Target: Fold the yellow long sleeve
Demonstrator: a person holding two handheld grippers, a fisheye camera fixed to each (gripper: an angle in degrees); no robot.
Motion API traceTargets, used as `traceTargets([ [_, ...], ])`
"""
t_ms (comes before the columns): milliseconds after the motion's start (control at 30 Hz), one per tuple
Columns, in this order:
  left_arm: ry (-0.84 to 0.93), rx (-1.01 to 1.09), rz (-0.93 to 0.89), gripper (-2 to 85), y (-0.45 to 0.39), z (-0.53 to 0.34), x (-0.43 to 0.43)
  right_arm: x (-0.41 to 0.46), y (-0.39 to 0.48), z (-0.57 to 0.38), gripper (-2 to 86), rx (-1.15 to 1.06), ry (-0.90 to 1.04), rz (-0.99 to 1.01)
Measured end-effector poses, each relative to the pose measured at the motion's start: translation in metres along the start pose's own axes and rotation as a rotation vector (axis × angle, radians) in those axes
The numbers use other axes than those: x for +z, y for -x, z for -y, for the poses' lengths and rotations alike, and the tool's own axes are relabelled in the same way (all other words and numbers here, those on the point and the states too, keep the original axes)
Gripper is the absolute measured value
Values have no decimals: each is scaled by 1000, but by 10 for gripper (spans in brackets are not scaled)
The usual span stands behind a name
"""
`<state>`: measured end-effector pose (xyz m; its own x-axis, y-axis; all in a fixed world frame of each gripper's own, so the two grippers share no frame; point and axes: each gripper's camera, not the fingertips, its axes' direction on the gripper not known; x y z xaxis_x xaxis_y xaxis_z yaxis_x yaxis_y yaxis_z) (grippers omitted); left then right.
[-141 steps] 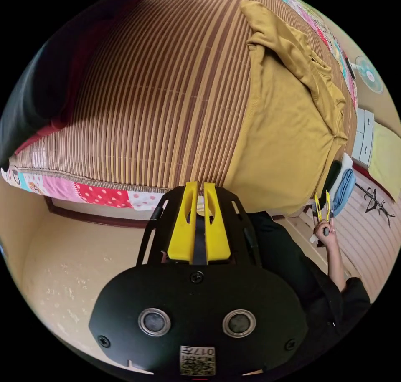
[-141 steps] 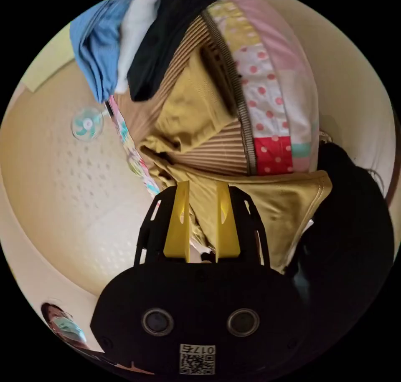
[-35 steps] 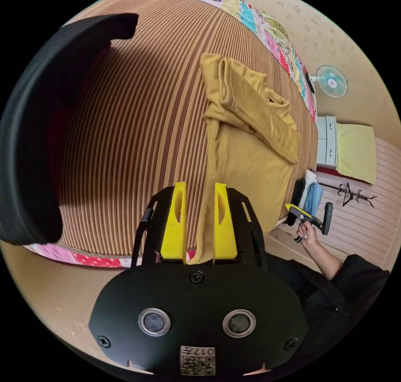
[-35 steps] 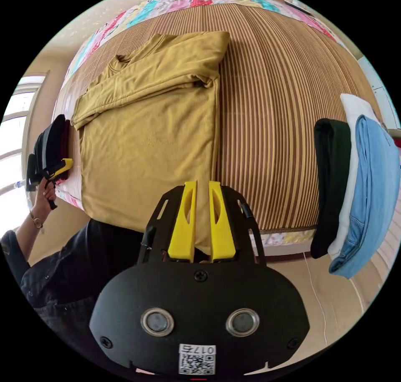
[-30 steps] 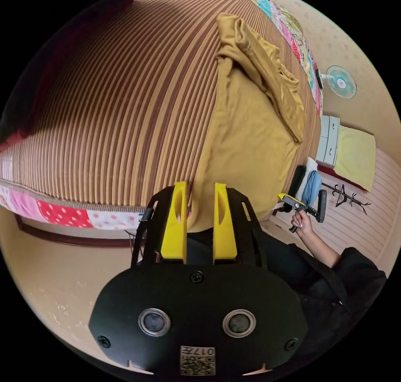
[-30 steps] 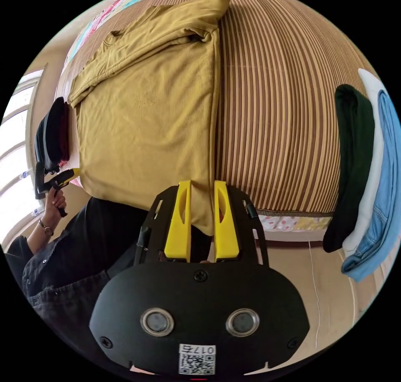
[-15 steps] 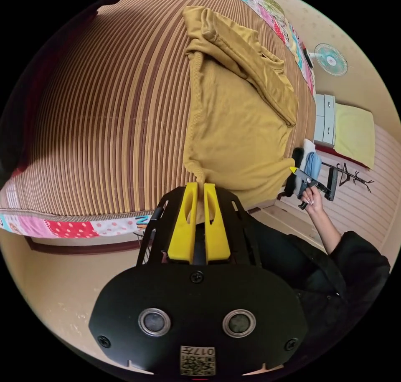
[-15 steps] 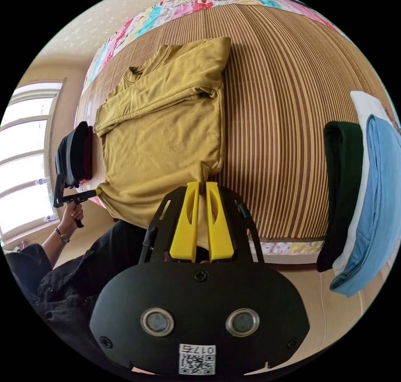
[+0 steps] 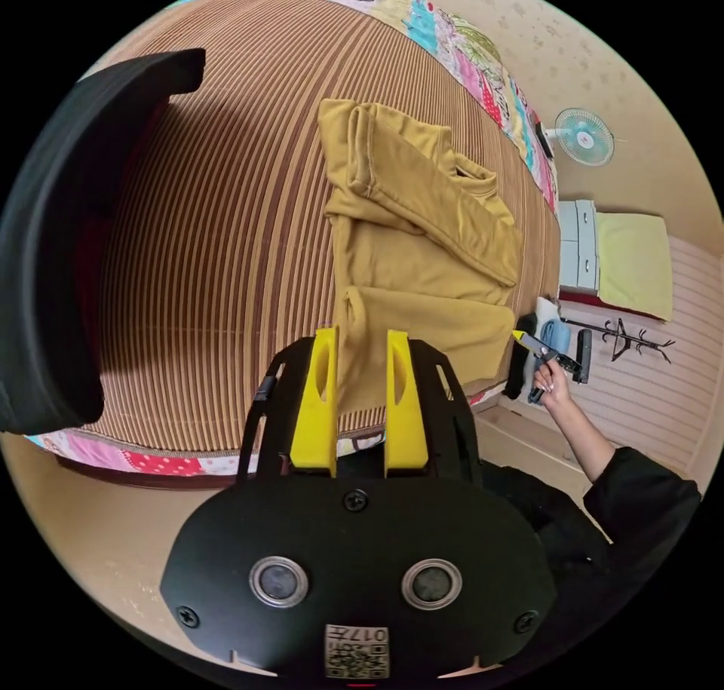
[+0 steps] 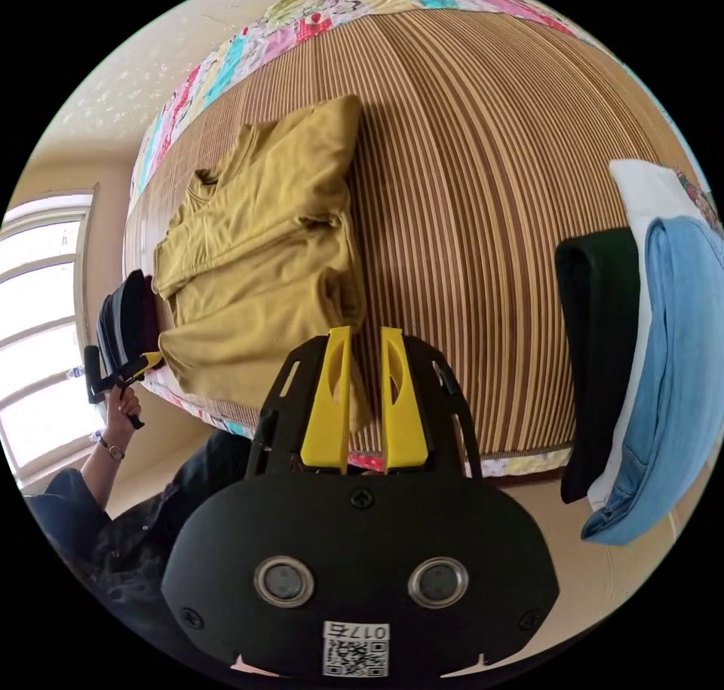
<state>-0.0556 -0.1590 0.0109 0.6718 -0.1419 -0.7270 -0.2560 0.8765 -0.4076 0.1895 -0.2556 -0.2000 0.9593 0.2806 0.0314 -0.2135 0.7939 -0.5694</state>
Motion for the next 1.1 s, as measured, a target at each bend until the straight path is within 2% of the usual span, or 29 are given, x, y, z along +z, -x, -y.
traceTargets([
  [200, 143, -64, -67, 122, 44, -43, 49, 14, -37, -45, 92, 0, 113, 101],
  [400, 195, -115, -97, 70, 67, -31, 64, 18, -47, -39, 106, 29, 122, 144],
  [500, 266, -79, -150, 51, 70, -22, 72, 12, -49, -37, 100, -15, 128, 172],
  [633, 334, 13, -101, 40, 60, -20, 75, 3, -61, -45, 99, -63, 155, 232],
  [767, 309, -11, -144, 37, 67, -29, 70, -6, -84, -58, 118, -84, 169, 356],
  [1000, 246, -97, -243, 34, 93, -53, 65, -8, -109, -57, 116, 4, 127, 361],
  [1100, 231, -112, -267, 33, 100, -59, 62, -1, -113, -55, 87, 28, 156, 344],
])
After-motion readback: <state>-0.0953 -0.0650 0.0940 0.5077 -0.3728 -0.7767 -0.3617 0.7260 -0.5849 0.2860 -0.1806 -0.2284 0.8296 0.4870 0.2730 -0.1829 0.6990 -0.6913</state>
